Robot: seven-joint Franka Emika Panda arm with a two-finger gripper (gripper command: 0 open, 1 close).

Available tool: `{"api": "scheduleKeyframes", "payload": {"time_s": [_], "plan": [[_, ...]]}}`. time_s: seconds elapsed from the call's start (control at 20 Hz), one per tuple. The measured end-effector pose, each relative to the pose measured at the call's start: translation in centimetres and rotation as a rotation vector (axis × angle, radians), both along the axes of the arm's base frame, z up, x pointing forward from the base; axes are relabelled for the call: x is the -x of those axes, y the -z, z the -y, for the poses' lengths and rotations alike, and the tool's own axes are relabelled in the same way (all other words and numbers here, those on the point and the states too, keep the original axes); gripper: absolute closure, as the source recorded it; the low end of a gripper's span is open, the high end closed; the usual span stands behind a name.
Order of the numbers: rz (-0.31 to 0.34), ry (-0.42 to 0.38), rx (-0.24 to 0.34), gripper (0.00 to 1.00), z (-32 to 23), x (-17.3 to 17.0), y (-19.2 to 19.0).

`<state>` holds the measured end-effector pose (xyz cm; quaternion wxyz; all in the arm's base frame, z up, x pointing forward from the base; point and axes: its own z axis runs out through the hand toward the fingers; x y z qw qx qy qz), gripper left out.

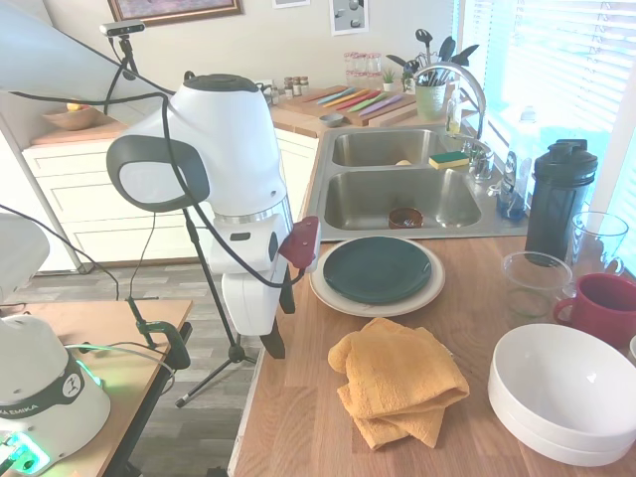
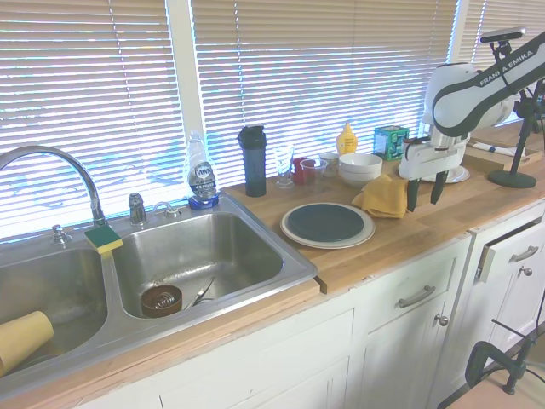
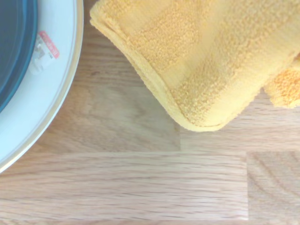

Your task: Wipe the blue plate in clockwise motion

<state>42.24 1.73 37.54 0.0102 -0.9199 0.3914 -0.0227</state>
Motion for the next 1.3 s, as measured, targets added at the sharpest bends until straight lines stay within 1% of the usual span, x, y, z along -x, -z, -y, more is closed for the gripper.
{"api": "scheduleKeyframes", "payload": {"time_s": [0.2,0.35,0.9,1.3], "plan": [[-0.003,-0.001,0.001,0.00,0.0,-0.1,0.0],[0.004,0.005,0.002,0.00,0.0,-0.9,-0.5],[0.015,0.049,-0.012,0.00,-0.7,-7.3,-2.7],[-0.015,0.144,-0.054,0.00,1.9,-10.7,-1.0]]}}
